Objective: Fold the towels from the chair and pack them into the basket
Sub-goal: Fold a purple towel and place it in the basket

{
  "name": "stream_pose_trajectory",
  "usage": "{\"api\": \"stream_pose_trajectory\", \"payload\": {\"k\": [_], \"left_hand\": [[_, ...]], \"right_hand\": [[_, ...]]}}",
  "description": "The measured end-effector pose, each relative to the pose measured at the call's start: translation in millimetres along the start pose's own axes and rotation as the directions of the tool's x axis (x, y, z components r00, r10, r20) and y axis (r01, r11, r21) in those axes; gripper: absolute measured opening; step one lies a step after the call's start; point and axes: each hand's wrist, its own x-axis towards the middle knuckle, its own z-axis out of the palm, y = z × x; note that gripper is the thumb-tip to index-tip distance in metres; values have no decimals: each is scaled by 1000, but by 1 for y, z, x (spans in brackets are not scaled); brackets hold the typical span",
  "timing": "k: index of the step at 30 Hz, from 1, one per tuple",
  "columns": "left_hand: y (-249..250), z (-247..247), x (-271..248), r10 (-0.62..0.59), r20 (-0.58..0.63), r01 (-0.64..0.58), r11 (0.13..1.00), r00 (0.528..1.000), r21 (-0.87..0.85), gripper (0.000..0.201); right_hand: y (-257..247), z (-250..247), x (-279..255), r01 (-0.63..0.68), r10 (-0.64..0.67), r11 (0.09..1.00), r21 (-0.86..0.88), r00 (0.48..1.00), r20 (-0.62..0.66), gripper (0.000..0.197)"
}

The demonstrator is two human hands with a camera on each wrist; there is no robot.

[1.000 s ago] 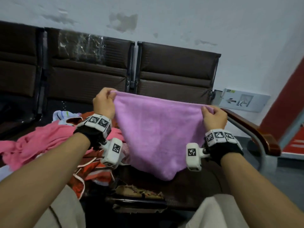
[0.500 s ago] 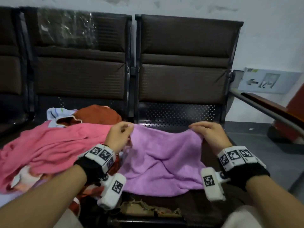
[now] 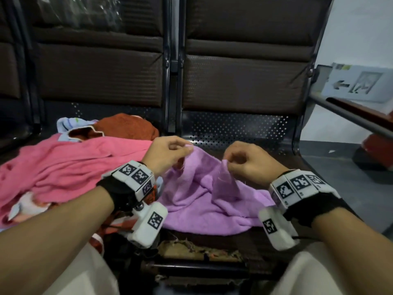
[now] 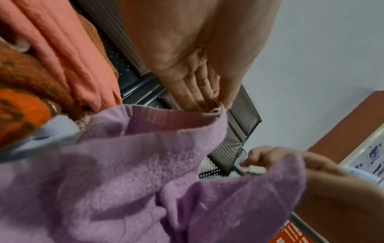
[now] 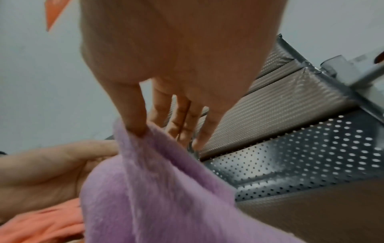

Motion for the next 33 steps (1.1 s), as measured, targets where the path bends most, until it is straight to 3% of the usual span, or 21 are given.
{"api": "stream_pose_trajectory", "payload": {"k": [2, 4, 9, 21, 28, 30, 33], "left_hand": [[3, 2, -5, -14, 37, 16, 998, 999, -64, 17], [7, 7, -12, -34, 80, 43, 992, 996, -120, 13], [10, 14, -26, -45, 172, 79, 977, 984, -197, 13], [13, 10, -29, -52, 198, 106, 957, 979, -271, 17], [11, 4, -27, 7, 152, 21, 983, 988, -182, 12], [9, 0, -23, 21, 91, -14, 997, 996, -81, 16], [12, -6, -21, 53, 12, -53, 998, 999, -42, 27]], "right_hand": [[-8, 4, 3, 44, -32, 981, 189, 997, -67, 7], [-12, 9, 5, 42, -15, 964, 262, 994, -104, 8], [-10, 19, 10, -41, 61, 984, 176, 992, -111, 8], [-16, 32, 20, -29, 67, 972, 235, 986, -153, 12], [-16, 30, 19, -67, 110, 871, 487, 992, -61, 11], [-14, 25, 17, -86, 113, 902, 423, 993, -40, 15], [-9, 17, 12, -107, 108, 994, -17, 988, 114, 30]]}}
